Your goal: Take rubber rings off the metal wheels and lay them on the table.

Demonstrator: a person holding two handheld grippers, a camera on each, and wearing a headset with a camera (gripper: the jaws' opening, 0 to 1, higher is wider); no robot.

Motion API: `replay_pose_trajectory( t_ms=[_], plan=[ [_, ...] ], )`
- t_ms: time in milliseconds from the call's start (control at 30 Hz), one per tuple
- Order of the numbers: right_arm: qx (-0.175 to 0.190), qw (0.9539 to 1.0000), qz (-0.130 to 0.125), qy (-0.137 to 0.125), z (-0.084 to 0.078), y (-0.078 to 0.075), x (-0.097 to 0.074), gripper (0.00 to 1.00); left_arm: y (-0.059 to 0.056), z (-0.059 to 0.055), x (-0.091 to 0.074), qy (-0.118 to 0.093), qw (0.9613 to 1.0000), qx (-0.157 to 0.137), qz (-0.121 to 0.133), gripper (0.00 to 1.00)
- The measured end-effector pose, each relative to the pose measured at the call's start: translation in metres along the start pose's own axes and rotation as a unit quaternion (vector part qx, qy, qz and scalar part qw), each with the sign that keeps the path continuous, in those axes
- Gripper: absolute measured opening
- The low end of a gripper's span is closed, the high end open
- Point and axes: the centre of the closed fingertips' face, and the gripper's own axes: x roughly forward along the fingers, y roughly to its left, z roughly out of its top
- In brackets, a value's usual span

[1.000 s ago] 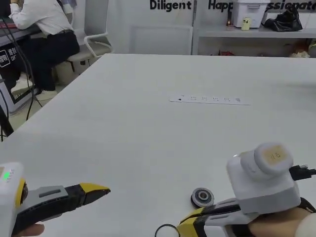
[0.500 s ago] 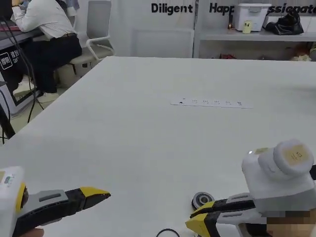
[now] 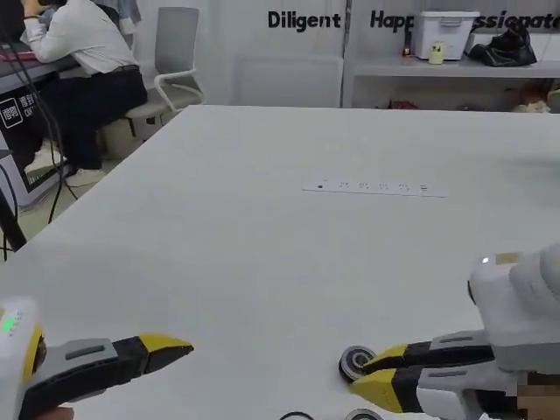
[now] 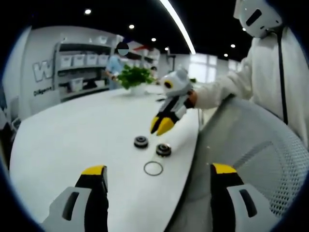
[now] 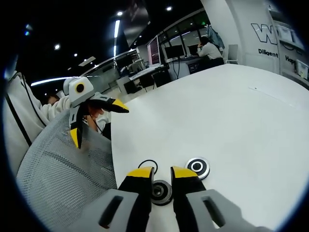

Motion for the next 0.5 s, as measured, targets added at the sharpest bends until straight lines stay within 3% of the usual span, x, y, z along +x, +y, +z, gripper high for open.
replay_pose_trajectory(
  t_ms=[267, 500],
  plan=[
    [-0.013, 0.9999, 0.007, -0.005, 0.000, 0.001, -0.010, 0.13, 0.012, 0.026, -0.007, -0.020, 0.9996, 0.015, 0.010, 0.87],
    [-0.013, 0.9999, -0.001, 0.003, -0.007, -0.002, -0.015, 0.12, 0.021, 0.035, -0.004, -0.010, 0.9994, 0.024, 0.021, 0.84]
  ],
)
